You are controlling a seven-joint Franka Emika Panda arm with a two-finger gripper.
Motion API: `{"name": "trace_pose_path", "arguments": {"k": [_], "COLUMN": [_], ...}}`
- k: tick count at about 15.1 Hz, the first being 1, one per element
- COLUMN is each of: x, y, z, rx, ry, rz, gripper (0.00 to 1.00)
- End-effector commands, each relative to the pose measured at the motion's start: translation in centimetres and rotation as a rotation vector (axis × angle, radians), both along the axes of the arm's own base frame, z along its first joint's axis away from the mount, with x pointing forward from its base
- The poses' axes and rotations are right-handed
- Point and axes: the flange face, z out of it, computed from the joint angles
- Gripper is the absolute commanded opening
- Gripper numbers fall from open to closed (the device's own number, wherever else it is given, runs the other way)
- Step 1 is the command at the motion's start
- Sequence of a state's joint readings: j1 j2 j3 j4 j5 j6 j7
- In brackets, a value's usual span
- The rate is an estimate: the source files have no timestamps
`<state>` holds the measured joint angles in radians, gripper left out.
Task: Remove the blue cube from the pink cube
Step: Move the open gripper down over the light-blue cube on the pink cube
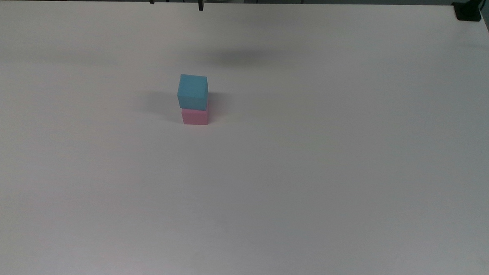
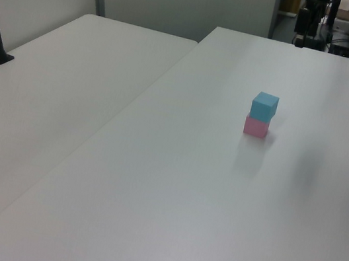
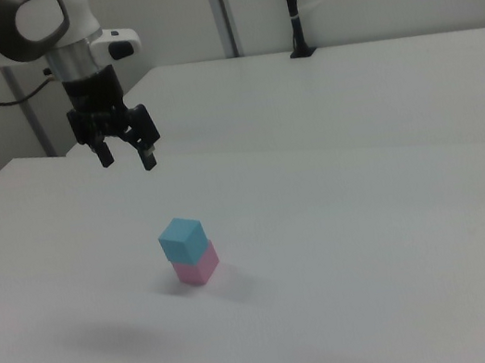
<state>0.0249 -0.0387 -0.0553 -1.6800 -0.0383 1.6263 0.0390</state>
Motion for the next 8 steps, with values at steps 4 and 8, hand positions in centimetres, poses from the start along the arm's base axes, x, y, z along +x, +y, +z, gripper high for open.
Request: {"name": "trace_pose_path", "arguments": {"k": [4,8], "x": [1.8,2.8], "y": [2.8,2.6], "z": [-2.0,-3.5], "rx": [0.02,0.02], "ry": [0.034,0.046], "rz": [0.06,0.08], "gripper": [1.0,1.0]}}
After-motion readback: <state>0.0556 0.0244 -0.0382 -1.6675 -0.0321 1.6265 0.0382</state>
